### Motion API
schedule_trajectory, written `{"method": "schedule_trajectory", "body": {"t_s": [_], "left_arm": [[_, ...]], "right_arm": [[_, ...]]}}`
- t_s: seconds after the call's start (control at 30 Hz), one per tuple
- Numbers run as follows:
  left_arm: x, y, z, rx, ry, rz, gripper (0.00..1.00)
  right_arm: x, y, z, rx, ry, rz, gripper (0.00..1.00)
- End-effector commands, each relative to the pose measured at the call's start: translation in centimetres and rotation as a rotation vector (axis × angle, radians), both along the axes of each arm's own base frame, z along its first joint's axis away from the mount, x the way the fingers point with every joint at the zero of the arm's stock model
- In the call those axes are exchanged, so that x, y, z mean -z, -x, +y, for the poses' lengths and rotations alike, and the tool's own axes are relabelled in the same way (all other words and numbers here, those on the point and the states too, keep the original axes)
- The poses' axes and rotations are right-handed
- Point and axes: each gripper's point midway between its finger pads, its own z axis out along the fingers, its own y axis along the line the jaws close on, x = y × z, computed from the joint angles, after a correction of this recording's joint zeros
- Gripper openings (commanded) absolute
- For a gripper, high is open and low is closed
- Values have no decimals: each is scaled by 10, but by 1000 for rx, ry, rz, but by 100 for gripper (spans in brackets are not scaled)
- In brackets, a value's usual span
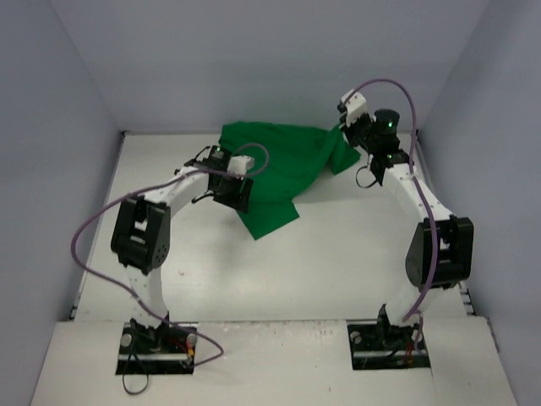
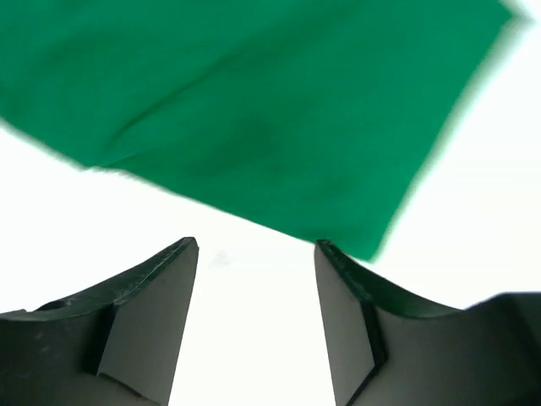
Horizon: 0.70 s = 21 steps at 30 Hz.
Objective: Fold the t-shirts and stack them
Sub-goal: Flatten out the tshirt
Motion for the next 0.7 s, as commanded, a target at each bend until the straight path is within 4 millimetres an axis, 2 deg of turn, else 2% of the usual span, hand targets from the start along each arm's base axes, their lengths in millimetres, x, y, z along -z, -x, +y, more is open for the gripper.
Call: {"method": "schedule_trajectory", "body": {"t_s": [0.0, 0.03, 0.1, 0.2, 0.27, 0.37, 0.43, 0.67], "left_arm": [[-113, 28, -55, 497, 228, -363, 54], [-119, 41, -62, 564, 227, -390, 54], [-118, 74, -76, 741, 220, -416, 54], [-90, 101, -81, 915, 151, -401, 53], [-71, 111, -83, 989, 136, -370, 53], [-46, 112, -79, 1044, 108, -322, 52], [-27, 106, -77, 1067, 76, -300, 53], [-5, 83, -78, 1099, 18, -299, 53]], "right_arm": [[-27, 4, 4, -25, -3, -78, 0], [-25, 4, 5, -27, -3, -73, 0], [-22, 3, 6, -29, -3, -65, 0], [-16, 3, 6, -30, 3, -54, 0], [-15, 3, 6, -27, 5, -51, 0], [-15, 3, 5, -27, 11, -52, 0], [-14, 3, 6, -28, 14, -49, 0], [-13, 2, 4, -25, 23, -46, 0]]}}
